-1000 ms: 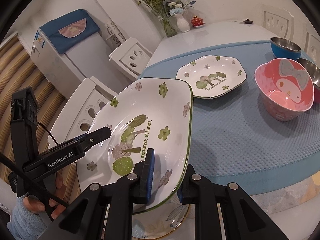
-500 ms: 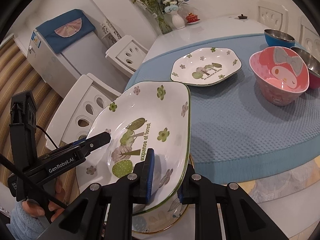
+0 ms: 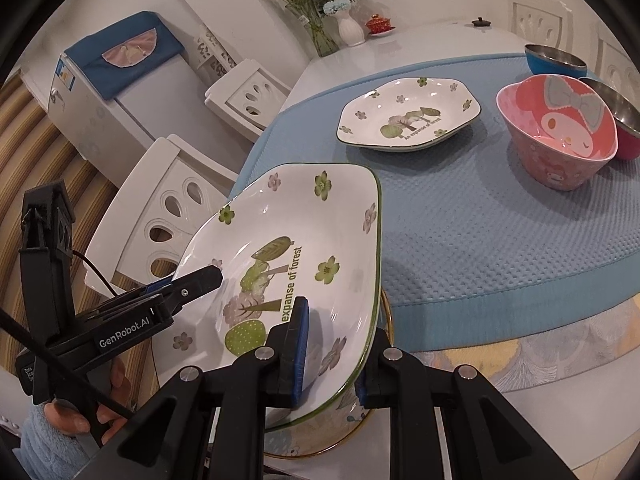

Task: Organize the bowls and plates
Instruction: 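Carry both hexagonal plates over the round blue-leaf plate and lower them, then lower the large hexagonal plate with left while right lowers its plate onto the round plate, then open both grippers to release the plates onto the stack, then lift both grippers up and away from the plate stack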

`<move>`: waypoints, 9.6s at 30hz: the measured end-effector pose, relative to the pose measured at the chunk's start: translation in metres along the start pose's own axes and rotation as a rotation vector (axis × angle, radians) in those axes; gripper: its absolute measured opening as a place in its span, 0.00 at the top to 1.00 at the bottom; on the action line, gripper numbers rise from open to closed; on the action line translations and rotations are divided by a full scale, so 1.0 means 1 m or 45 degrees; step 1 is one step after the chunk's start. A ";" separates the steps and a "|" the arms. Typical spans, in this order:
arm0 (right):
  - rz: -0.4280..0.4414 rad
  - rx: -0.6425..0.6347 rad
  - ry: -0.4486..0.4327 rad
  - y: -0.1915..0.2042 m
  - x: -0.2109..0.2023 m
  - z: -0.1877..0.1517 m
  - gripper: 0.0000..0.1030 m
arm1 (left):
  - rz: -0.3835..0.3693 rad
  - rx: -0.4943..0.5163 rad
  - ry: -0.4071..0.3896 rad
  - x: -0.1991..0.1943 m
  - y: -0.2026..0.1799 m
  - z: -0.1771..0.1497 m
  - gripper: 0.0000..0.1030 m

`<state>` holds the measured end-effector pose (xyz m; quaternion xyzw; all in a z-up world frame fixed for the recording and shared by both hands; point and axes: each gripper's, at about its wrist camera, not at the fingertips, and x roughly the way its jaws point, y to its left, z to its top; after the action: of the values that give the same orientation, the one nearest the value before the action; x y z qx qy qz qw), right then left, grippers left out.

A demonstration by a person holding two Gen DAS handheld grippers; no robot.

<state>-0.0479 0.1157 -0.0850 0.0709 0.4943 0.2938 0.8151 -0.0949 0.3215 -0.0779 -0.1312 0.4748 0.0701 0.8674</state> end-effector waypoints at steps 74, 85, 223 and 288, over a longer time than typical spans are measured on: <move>0.015 0.086 0.177 -0.007 0.037 -0.019 0.82 | 0.015 -0.035 0.201 0.027 0.014 -0.024 0.65; 0.021 0.096 0.176 -0.008 0.037 -0.021 0.80 | 0.006 -0.013 0.202 0.030 0.009 -0.024 0.58; -0.318 -0.253 0.227 0.042 0.033 -0.035 0.56 | 0.025 -0.037 0.215 0.022 0.008 -0.031 0.42; -0.350 -0.134 0.159 0.013 0.005 -0.020 0.49 | 0.203 0.093 0.196 0.011 -0.016 -0.024 0.40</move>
<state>-0.0680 0.1258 -0.0935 -0.0586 0.5328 0.2089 0.8180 -0.1042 0.2990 -0.0965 -0.0664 0.5510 0.1114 0.8244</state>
